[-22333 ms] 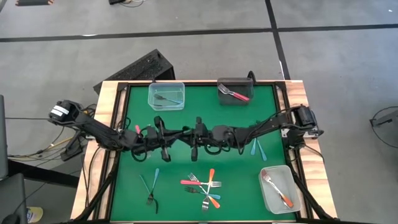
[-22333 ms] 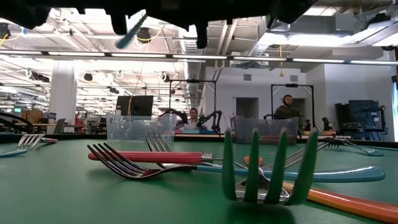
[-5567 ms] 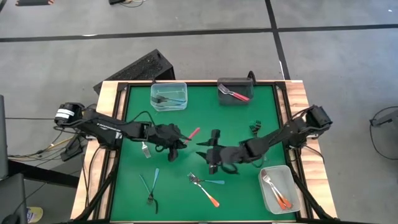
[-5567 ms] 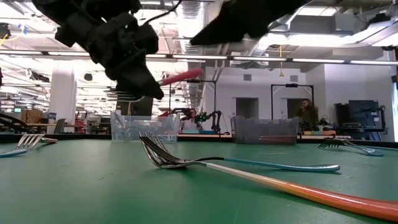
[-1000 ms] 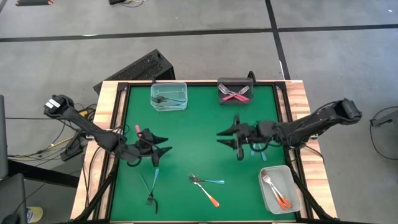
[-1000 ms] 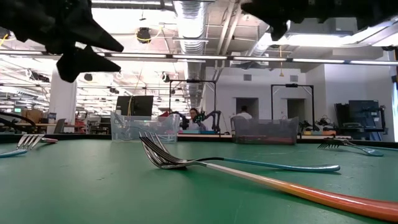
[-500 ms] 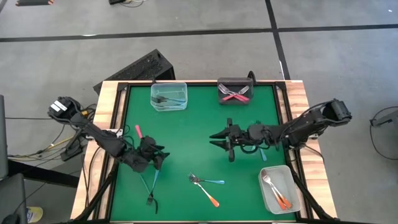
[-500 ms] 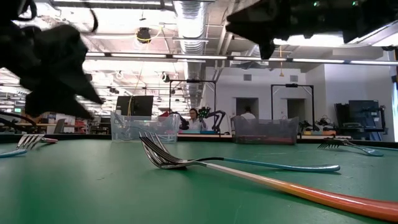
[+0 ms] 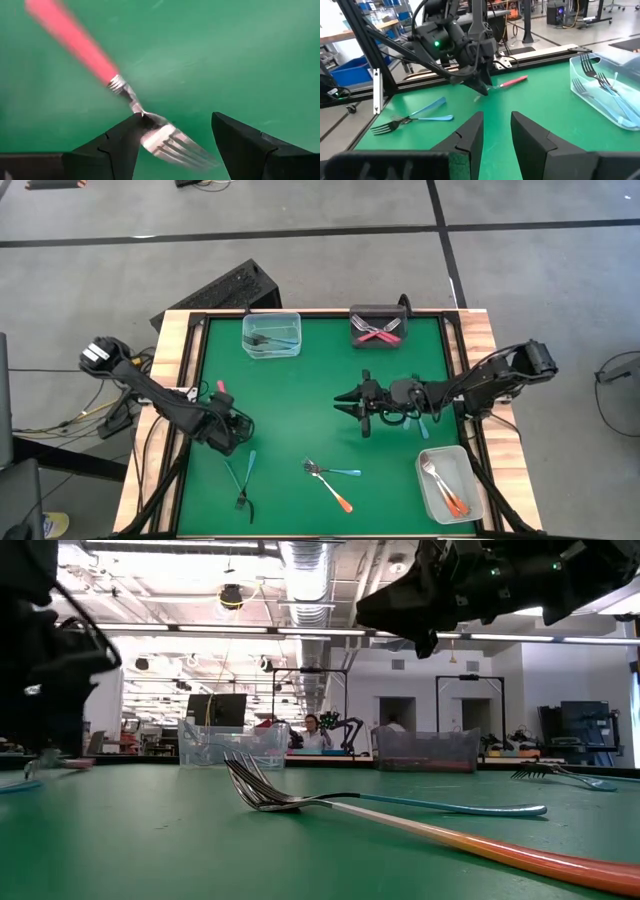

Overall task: Sort silverware by color (type)
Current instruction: Put the pink fork into the black bin

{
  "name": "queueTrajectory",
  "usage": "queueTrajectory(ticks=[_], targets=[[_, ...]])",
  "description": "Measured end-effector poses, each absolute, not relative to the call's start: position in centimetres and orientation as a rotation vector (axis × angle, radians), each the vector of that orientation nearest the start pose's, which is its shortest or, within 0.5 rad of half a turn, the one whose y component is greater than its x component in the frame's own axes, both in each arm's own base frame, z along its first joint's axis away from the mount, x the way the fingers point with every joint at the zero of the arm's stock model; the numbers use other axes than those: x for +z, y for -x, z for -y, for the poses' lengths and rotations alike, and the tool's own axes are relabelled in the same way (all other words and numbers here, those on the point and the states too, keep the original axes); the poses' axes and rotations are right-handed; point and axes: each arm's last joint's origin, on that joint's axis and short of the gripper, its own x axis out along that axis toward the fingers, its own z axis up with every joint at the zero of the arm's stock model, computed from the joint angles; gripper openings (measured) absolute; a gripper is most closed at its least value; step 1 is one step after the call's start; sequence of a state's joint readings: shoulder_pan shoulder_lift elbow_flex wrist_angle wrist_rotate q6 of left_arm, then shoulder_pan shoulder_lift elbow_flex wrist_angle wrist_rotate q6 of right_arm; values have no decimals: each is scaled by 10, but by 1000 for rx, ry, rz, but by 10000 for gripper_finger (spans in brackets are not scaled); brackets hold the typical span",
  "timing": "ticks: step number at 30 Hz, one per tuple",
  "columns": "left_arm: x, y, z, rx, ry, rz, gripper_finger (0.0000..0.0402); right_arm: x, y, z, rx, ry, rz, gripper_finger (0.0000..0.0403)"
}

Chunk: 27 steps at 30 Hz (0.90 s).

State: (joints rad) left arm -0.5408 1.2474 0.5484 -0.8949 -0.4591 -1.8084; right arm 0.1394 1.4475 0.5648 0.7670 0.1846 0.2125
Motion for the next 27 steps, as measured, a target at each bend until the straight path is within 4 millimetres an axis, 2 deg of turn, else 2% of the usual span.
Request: queueTrajectory(ticks=[3, 8, 11, 15, 19, 25, 27], targets=[[140, -144, 72, 1115, 733, -968, 233, 203, -283, -34, -58, -193, -114, 123], [128, -151, 77, 1108, 682, -997, 220, 203, -283, -36, -53, -192, -114, 123], [122, -154, 79, 1111, 650, -1020, 185, 203, -283, -37, -50, -192, -113, 123], [121, -156, 79, 1069, 600, -1029, 103, 203, -283, -37, -47, -192, -112, 123], [130, -165, 83, 956, 487, -1032, 15, 203, -283, -37, -48, -195, -113, 123], [151, -192, 97, 651, 256, -1002, 6, 203, -282, -39, -38, -222, -114, 123], [158, -206, 104, 517, 232, -966, 3, 204, -283, -41, -25, -211, -112, 123]])
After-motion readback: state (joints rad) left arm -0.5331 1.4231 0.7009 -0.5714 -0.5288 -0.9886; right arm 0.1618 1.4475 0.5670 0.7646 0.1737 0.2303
